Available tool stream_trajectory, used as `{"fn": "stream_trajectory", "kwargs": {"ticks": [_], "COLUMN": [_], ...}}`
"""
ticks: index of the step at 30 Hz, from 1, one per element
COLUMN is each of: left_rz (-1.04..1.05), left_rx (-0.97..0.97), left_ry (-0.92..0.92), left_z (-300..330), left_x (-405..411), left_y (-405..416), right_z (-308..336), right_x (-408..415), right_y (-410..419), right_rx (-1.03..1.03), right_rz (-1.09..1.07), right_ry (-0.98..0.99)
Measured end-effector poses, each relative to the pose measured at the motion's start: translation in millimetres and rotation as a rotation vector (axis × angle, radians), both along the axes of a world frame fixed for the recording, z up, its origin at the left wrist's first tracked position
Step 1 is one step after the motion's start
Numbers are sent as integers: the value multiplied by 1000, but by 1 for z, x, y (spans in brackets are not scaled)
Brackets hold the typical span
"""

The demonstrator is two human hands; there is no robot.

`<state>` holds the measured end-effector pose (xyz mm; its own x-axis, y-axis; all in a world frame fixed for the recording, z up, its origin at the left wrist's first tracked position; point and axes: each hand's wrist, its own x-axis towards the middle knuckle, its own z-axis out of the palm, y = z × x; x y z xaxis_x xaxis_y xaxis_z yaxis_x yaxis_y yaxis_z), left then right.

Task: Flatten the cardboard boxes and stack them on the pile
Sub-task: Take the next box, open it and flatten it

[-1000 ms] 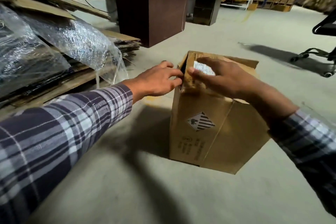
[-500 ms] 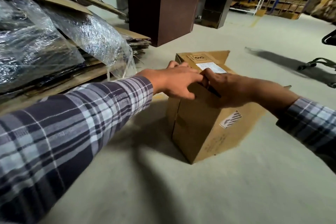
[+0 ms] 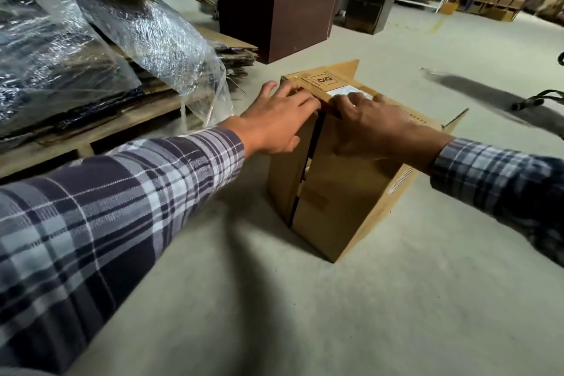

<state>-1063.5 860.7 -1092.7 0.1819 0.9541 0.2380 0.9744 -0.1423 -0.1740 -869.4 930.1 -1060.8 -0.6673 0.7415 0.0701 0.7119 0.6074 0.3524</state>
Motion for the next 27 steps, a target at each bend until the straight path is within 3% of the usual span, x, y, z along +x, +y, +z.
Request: {"fn": "stream_trajectory", "kwargs": {"ticks": [5, 8, 16, 23, 27], "left_rz": [23, 6, 133, 48, -10], "left_rx": [215, 180, -88, -169, -209], "left_ry": [282, 390, 455, 391, 322], "left_z": [1, -2, -40, -67, -64], "left_x": [16, 36, 71, 52, 30], "left_y": [-2, -8, -15, 3, 9], "right_z": [-9, -11, -13, -24, -41], "right_x": [-2, 4, 5, 5, 5], "right_y": [0, 4, -2, -9, -17], "right_rx": [150, 197, 216, 185, 282], "right_rz": [-15, 6, -10, -47, 12], "right_ry": [18, 16, 42, 96, 141]}}
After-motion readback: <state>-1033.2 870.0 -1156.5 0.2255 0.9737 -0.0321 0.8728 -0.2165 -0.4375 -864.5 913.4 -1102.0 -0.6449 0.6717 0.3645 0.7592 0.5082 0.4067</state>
